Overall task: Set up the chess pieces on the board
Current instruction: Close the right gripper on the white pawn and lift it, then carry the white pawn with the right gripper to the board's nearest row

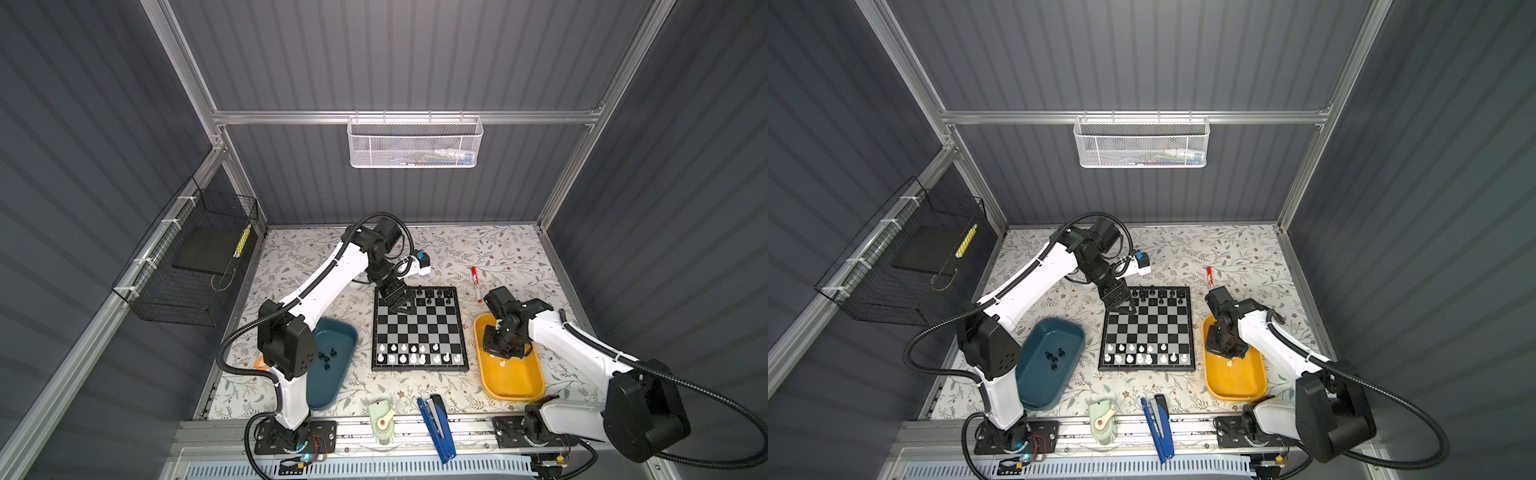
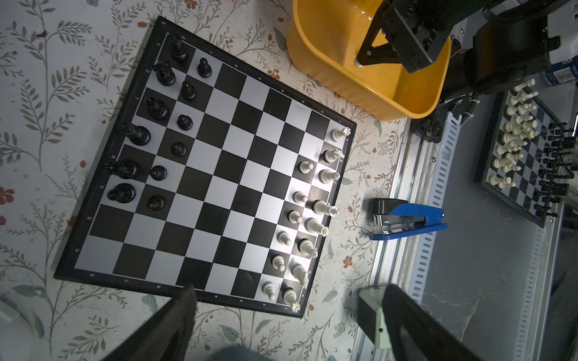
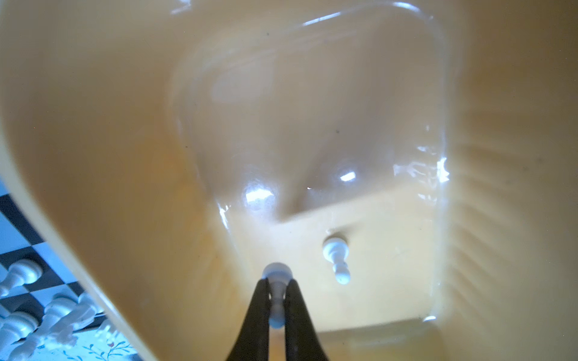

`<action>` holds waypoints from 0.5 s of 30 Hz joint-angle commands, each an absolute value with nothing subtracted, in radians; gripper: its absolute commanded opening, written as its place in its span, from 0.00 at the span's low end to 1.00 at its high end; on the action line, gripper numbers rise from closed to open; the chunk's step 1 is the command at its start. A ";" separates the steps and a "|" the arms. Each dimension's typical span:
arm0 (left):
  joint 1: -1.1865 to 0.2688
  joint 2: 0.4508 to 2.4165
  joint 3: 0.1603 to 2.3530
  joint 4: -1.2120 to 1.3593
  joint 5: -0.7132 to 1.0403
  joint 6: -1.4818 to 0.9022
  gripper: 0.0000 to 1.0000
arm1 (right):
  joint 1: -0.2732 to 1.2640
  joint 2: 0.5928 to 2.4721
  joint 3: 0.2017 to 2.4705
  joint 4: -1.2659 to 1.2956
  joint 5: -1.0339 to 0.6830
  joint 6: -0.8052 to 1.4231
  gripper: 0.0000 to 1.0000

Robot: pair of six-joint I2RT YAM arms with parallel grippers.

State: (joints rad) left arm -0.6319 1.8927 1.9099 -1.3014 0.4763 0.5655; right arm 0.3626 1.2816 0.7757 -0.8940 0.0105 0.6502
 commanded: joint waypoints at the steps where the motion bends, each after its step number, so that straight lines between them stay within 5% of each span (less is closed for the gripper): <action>1: -0.645 1.911 1.914 -1.331 0.475 0.568 0.94 | 0.374 1.270 0.804 -0.931 0.023 0.666 0.09; 15: -0.653 1.903 1.901 -1.327 0.458 0.571 0.94 | 0.406 1.277 0.853 -0.969 0.053 0.665 0.09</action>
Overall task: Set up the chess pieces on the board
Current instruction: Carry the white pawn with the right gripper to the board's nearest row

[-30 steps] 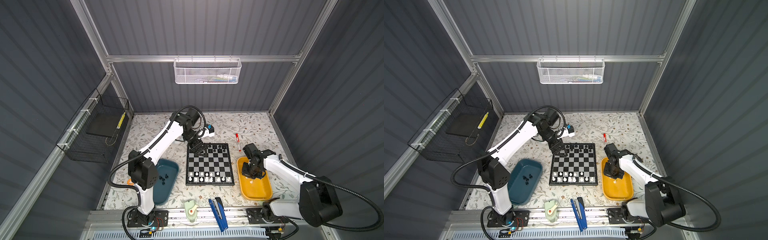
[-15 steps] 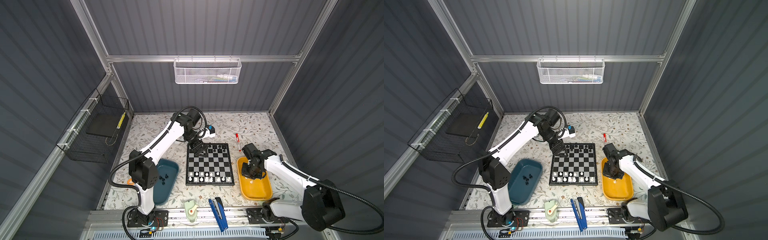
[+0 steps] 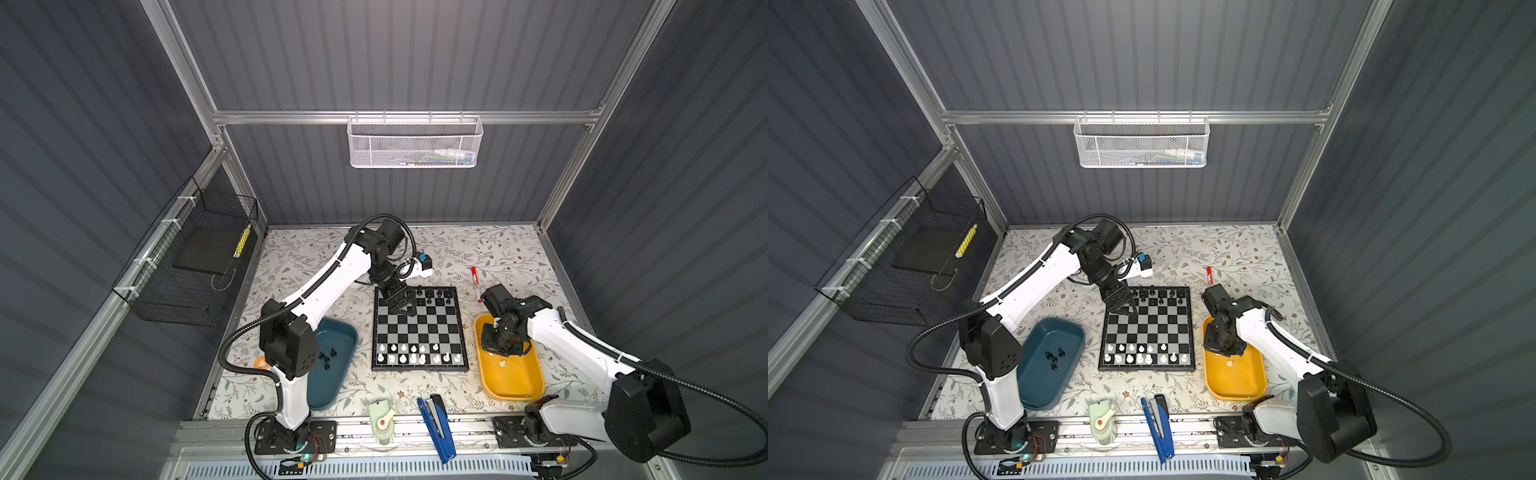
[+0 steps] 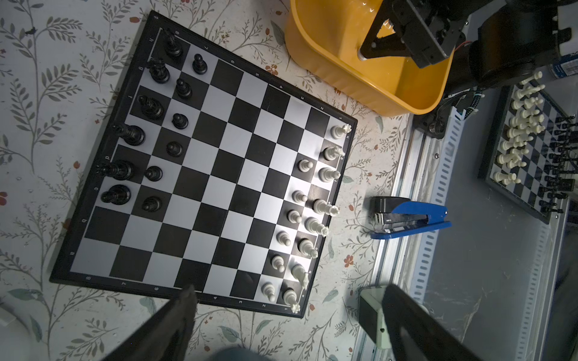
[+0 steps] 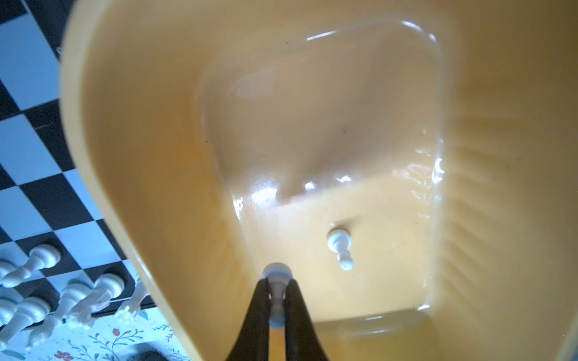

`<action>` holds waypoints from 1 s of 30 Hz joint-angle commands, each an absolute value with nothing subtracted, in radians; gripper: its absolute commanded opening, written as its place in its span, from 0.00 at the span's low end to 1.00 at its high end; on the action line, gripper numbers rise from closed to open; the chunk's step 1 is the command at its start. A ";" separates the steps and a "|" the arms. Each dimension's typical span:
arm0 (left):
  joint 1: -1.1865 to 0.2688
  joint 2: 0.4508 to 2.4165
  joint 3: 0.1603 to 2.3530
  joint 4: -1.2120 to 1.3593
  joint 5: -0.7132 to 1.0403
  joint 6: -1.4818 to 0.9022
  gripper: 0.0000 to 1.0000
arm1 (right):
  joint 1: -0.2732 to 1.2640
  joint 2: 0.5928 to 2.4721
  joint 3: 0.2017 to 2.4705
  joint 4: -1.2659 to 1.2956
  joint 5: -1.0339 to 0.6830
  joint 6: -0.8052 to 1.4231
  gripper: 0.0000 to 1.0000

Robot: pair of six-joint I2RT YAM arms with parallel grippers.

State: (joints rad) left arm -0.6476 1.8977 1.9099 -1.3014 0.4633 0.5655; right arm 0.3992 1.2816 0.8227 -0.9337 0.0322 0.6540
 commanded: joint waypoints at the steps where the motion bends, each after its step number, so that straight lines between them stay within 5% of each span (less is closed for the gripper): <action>1: -0.655 1.901 1.901 -1.327 0.458 0.570 0.94 | 0.407 1.278 0.858 -0.972 0.055 0.664 0.09; 30: -0.656 1.866 1.860 -1.309 0.437 0.573 0.94 | 0.585 1.429 1.125 -1.018 0.056 0.692 0.10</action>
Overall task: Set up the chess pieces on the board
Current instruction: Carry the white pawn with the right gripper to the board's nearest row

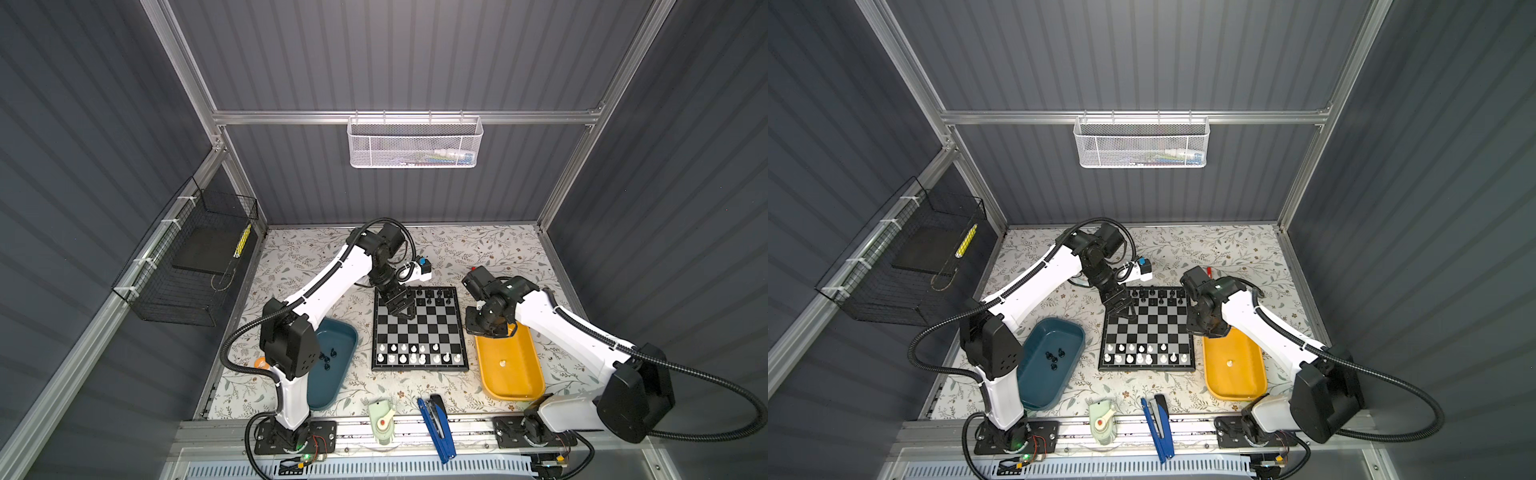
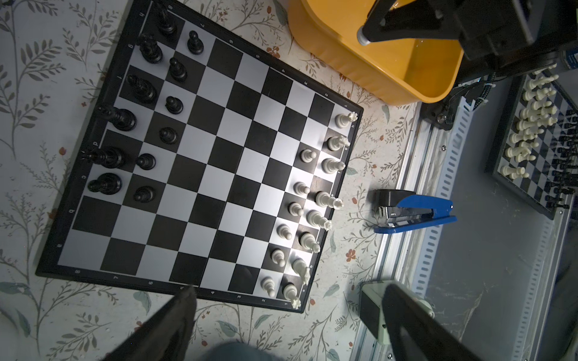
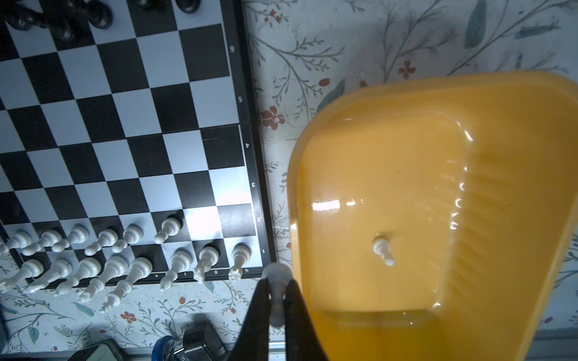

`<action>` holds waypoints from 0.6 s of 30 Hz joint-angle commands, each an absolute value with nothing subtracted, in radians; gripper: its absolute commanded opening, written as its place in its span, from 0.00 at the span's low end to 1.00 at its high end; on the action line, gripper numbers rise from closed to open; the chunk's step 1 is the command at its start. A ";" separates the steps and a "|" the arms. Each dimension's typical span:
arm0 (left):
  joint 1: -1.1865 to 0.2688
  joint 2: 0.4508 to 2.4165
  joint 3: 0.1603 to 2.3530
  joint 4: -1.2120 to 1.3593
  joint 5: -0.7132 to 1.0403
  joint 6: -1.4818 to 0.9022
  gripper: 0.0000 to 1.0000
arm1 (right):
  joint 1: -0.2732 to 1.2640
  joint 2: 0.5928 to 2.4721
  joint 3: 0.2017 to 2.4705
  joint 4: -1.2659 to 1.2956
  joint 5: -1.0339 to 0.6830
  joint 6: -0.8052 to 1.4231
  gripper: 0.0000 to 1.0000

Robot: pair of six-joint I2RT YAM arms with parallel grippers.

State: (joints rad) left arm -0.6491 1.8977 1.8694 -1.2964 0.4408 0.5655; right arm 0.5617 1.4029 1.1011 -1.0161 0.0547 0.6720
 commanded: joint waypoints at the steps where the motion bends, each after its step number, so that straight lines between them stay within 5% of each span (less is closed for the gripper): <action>1: -0.657 1.864 1.860 -1.308 0.436 0.573 0.94 | 0.594 1.440 1.130 -1.011 0.055 0.695 0.10; 18: -0.656 1.856 1.852 -1.305 0.423 0.575 0.94 | 0.704 1.605 1.134 -0.890 -0.014 0.727 0.10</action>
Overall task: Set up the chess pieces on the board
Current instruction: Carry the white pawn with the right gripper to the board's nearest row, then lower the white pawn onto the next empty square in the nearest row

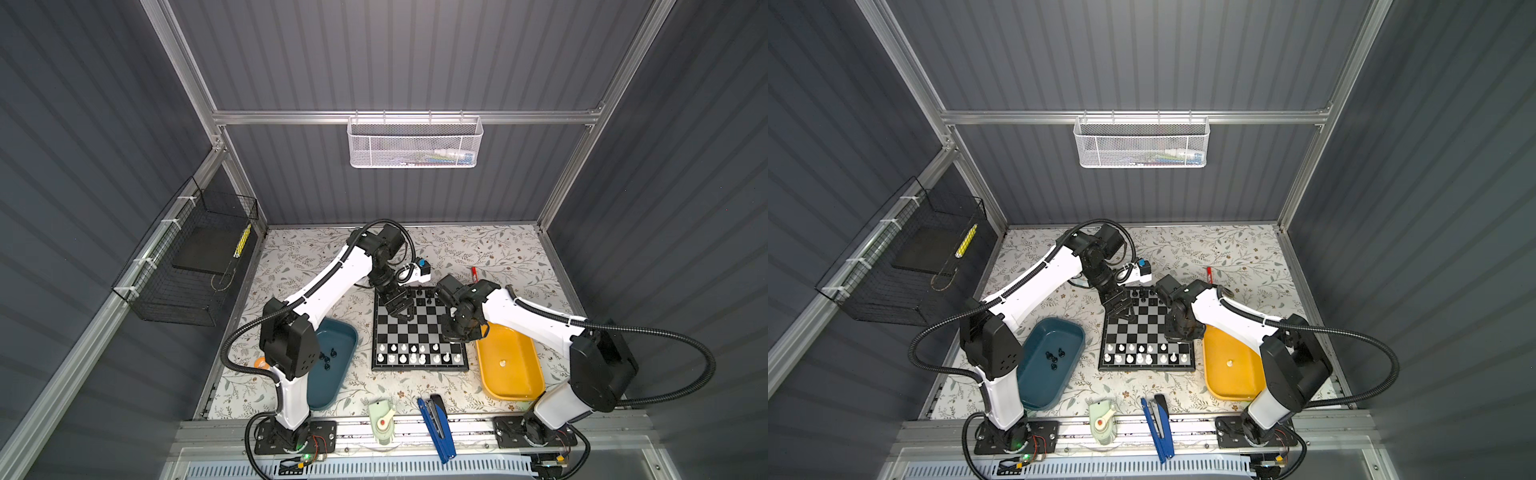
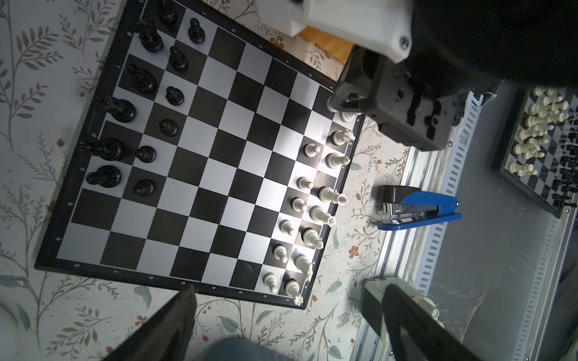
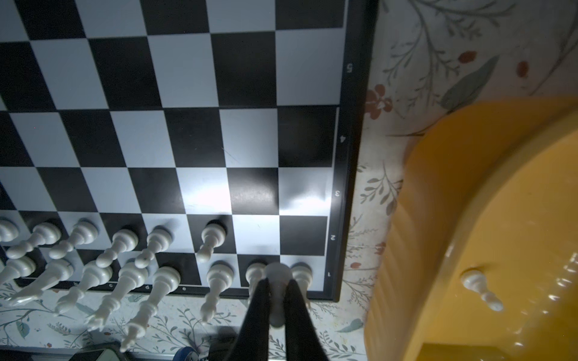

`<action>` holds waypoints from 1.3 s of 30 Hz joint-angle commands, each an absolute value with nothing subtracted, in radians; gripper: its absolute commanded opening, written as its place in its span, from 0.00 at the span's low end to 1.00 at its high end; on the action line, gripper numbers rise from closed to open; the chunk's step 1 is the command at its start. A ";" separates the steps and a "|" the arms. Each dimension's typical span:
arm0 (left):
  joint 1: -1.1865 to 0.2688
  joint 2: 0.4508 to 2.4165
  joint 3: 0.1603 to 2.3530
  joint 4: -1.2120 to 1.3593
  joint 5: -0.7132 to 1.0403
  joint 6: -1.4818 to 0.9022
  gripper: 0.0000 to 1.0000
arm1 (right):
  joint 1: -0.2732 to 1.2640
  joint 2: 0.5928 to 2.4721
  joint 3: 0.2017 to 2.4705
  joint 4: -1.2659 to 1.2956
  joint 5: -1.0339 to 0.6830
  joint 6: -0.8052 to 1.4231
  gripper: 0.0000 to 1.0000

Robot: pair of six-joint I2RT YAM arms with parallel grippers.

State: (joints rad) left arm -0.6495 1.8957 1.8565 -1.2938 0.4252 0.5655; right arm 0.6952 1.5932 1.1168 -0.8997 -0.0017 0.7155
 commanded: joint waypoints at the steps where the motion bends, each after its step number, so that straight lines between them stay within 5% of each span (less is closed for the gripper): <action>1: -0.657 1.857 1.852 -1.305 0.422 0.575 0.94 | 0.705 1.609 1.134 -0.888 -0.016 0.728 0.10; 39: -0.658 1.866 1.850 -1.305 0.423 0.574 0.94 | 0.730 1.664 1.074 -0.841 -0.045 0.741 0.12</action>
State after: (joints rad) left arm -0.6495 1.8957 1.8538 -1.2934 0.4187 0.5655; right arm 0.7227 1.6596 1.0828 -0.8310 -0.0425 0.7341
